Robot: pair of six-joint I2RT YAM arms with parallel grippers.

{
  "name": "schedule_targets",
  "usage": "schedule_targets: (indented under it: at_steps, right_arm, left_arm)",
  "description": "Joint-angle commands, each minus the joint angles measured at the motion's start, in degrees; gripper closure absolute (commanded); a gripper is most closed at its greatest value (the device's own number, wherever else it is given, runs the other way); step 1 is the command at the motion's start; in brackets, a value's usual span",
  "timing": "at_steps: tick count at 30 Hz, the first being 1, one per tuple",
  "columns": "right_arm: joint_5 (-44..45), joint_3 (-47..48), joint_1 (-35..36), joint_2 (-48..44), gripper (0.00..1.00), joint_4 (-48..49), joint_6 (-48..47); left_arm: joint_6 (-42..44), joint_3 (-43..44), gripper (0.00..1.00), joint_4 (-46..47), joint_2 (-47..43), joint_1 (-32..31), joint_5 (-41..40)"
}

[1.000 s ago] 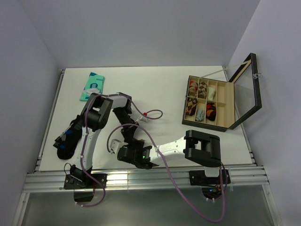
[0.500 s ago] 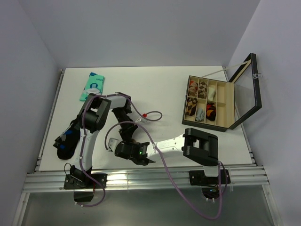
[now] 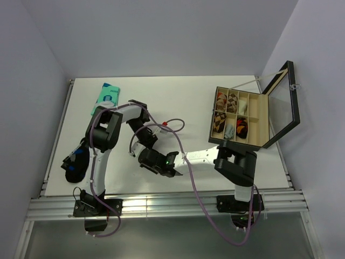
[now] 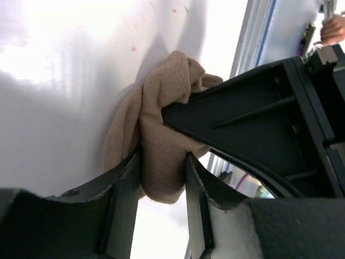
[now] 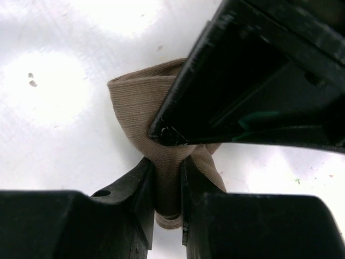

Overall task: Roll the socks
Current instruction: Pick up the sock at the center of the board.

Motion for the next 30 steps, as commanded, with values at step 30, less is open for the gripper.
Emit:
schedule_targets:
  at_steps: [30]
  right_arm:
    - [0.93,-2.32,-18.97,-11.29,1.00,-9.81,20.41]
  left_arm:
    - [-15.41,-2.30,0.66,18.09,-24.82,19.87,3.46]
